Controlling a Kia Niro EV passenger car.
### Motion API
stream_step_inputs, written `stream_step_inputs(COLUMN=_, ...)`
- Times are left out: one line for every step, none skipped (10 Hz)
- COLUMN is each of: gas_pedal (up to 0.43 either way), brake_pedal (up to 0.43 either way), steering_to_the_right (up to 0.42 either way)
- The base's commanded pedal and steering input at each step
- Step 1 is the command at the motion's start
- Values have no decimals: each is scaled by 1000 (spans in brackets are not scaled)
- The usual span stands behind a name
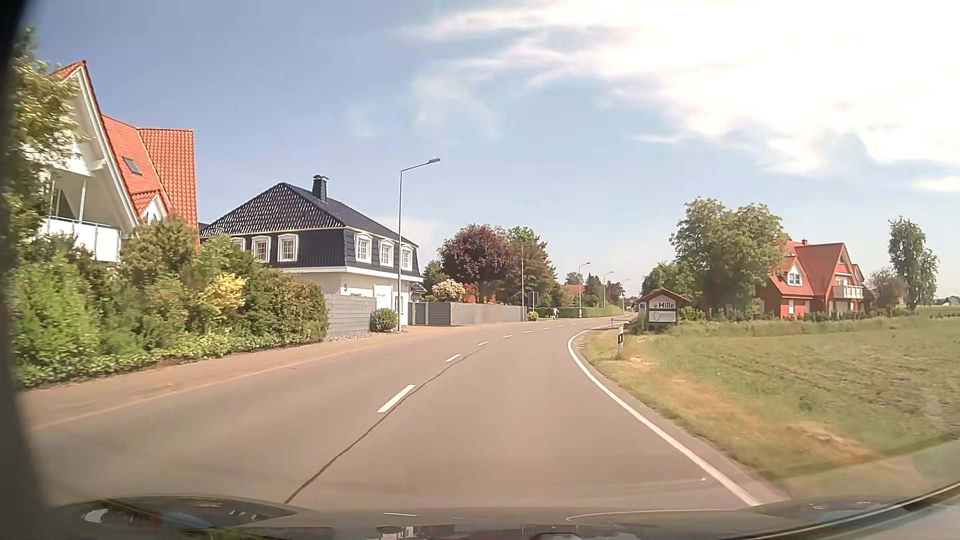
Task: Follow the waypoints while adhering to traffic rules and regulations
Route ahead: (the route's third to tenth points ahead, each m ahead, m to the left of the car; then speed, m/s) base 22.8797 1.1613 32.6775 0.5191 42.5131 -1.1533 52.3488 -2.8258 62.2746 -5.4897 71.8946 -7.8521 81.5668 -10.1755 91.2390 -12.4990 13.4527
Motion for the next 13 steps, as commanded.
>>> stream_step_inputs(gas_pedal=150, brake_pedal=0, steering_to_the_right=0)
stream_step_inputs(gas_pedal=150, brake_pedal=0, steering_to_the_right=2)
stream_step_inputs(gas_pedal=150, brake_pedal=0, steering_to_the_right=5)
stream_step_inputs(gas_pedal=150, brake_pedal=0, steering_to_the_right=7)
stream_step_inputs(gas_pedal=150, brake_pedal=0, steering_to_the_right=8)
stream_step_inputs(gas_pedal=150, brake_pedal=0, steering_to_the_right=10)
stream_step_inputs(gas_pedal=150, brake_pedal=0, steering_to_the_right=11)
stream_step_inputs(gas_pedal=150, brake_pedal=0, steering_to_the_right=13)
stream_step_inputs(gas_pedal=157, brake_pedal=0, steering_to_the_right=14)
stream_step_inputs(gas_pedal=157, brake_pedal=0, steering_to_the_right=16)
stream_step_inputs(gas_pedal=157, brake_pedal=0, steering_to_the_right=17)
stream_step_inputs(gas_pedal=157, brake_pedal=0, steering_to_the_right=17)
stream_step_inputs(gas_pedal=157, brake_pedal=0, steering_to_the_right=17)
